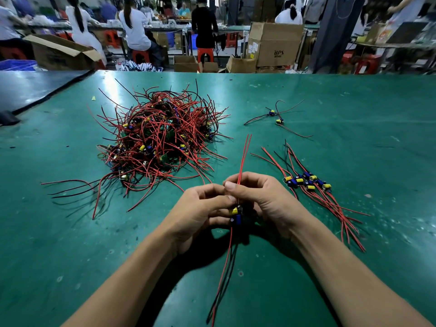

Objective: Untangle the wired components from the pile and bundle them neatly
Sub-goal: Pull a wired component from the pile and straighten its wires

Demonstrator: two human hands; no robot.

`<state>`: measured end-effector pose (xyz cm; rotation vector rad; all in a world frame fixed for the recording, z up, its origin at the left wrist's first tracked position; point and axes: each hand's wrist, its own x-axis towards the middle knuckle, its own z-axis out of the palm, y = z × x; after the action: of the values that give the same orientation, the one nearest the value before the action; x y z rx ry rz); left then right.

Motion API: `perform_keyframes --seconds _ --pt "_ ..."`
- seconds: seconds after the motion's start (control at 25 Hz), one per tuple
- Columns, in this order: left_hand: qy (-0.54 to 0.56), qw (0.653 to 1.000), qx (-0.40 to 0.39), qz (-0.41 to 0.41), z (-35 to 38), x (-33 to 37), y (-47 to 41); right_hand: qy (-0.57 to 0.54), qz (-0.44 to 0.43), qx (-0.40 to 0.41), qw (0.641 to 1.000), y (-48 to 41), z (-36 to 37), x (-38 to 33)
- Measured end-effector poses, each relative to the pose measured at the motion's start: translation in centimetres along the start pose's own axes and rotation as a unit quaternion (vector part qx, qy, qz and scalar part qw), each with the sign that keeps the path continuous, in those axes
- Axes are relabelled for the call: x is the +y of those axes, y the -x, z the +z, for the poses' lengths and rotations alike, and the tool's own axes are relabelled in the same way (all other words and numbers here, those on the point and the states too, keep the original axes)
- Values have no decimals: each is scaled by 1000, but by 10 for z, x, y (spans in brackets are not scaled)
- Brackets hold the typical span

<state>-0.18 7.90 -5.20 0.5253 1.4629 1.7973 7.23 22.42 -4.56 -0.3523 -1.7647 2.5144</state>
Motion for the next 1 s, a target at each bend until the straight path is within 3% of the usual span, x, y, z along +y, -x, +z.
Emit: perform_keyframes --seconds 0.36,0.6,0.72,0.8,0.92,1.0 --pt "-61 997 34 -16 8 6 2 209 -92 72 971 -3 -6 1" --pt "-94 994 17 -47 11 7 -2 353 -204 226 885 -10 -14 3" --pt "-98 994 -1 -53 12 7 -2 391 -213 290 847 -12 -18 5" --pt "-99 994 8 -51 11 6 -1 346 -184 280 876 -12 -14 6" --pt "-89 994 47 -37 10 3 -1 131 -115 217 960 -13 -8 1" --pt "-68 995 72 -29 10 1 -2 102 -64 166 979 -10 -4 0"
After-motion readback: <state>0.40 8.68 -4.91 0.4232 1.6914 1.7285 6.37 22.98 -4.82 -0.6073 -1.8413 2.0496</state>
